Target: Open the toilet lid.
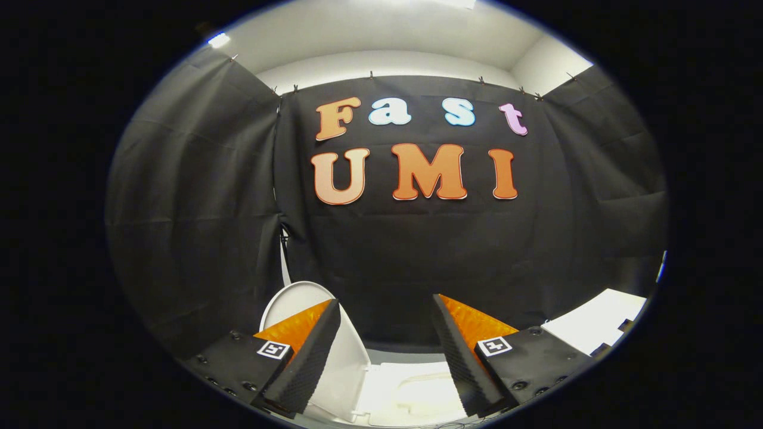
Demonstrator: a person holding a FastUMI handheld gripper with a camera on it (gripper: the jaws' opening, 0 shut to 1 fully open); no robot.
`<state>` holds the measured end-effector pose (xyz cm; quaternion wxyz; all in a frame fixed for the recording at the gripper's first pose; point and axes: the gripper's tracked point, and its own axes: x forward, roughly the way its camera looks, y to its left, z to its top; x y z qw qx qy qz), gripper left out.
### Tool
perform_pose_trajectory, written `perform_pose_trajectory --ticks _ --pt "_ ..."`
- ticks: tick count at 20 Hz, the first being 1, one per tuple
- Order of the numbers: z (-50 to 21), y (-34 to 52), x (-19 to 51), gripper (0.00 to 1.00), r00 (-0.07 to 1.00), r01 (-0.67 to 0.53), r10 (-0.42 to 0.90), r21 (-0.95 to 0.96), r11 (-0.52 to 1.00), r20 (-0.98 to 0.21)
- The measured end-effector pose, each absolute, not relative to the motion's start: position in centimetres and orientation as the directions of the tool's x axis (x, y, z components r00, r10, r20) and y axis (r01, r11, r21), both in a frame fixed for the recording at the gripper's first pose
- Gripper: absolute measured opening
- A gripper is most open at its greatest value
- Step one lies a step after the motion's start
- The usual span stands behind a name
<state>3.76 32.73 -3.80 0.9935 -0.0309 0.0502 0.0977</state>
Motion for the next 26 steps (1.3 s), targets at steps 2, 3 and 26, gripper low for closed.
perform_pose_trajectory --ticks 2,3,26 --pt "-3.9 32.8 3.8 0.98 0.975 -0.200 0.192 -0.064 0.978 -0.108" --pt "-3.7 32.8 3.8 0.98 0.975 -0.201 0.193 -0.070 0.977 -0.106" --pt "-2.8 31.7 4.1 0.98 0.980 -0.184 0.177 -0.078 0.980 -0.093"
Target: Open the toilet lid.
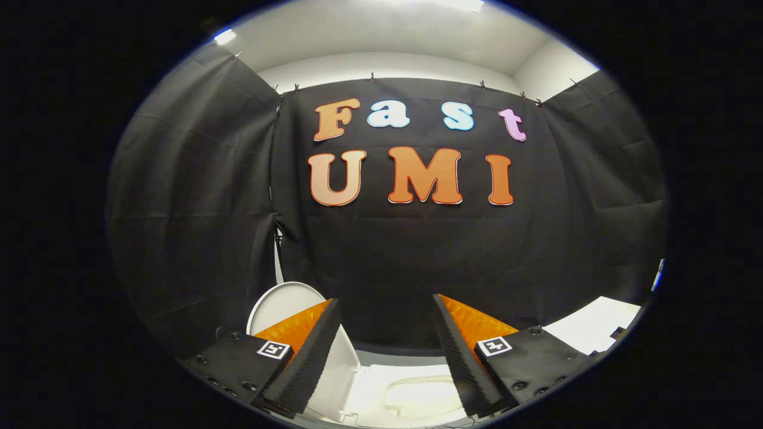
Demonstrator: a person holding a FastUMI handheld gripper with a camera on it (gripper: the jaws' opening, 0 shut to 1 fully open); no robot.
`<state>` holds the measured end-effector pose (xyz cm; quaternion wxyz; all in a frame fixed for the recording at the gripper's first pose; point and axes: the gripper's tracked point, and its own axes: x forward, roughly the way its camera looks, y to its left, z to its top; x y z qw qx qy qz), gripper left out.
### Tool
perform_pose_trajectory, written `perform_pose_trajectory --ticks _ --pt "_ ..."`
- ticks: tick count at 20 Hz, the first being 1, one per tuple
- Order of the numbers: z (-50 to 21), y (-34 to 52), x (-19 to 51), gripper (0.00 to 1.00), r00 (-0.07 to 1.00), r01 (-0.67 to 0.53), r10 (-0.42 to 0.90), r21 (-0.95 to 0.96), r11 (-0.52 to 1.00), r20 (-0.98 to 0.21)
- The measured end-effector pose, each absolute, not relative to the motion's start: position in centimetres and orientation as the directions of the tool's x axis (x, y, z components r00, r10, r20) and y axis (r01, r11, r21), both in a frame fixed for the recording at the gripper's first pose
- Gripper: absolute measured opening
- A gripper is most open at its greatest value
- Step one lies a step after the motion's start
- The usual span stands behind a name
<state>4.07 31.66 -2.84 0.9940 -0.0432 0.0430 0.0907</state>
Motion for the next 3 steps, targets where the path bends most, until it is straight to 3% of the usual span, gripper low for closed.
perform_pose_trajectory --ticks 3 --pt "-2.94 31.71 4.14 0.98 0.980 -0.182 0.174 -0.083 0.980 -0.095"
